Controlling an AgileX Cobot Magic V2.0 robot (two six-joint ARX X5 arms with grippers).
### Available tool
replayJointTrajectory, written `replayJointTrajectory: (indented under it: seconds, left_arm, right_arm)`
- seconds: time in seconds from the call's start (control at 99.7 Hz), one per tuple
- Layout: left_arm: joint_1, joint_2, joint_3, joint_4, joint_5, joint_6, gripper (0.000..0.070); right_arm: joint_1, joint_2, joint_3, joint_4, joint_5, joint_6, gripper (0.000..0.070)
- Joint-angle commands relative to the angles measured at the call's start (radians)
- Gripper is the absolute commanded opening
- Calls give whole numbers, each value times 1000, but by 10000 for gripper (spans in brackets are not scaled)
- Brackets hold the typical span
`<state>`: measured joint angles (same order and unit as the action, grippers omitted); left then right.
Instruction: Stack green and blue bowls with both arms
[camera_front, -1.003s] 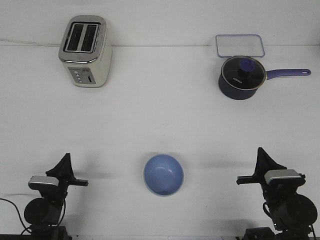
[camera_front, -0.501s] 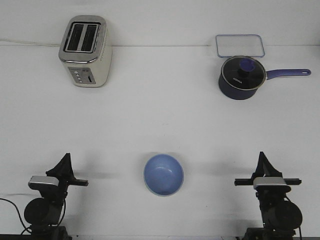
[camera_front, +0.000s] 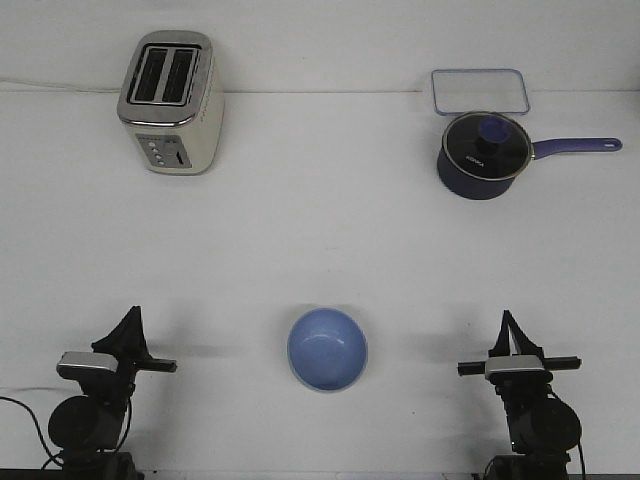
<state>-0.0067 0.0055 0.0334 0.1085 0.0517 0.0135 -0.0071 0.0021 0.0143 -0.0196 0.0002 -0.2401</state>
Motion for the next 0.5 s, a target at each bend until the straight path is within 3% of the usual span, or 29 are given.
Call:
replayJointTrajectory:
  seconds: [0.0,0.491]
  left_arm:
    - [2,0,-19,13,1,12,14]
    - [2,0,-19,13,1,12,14]
  right_arm:
    - [1,-1,-2,31,-1,-16,0]
    - [1,-1,-2,50,0,-16,0]
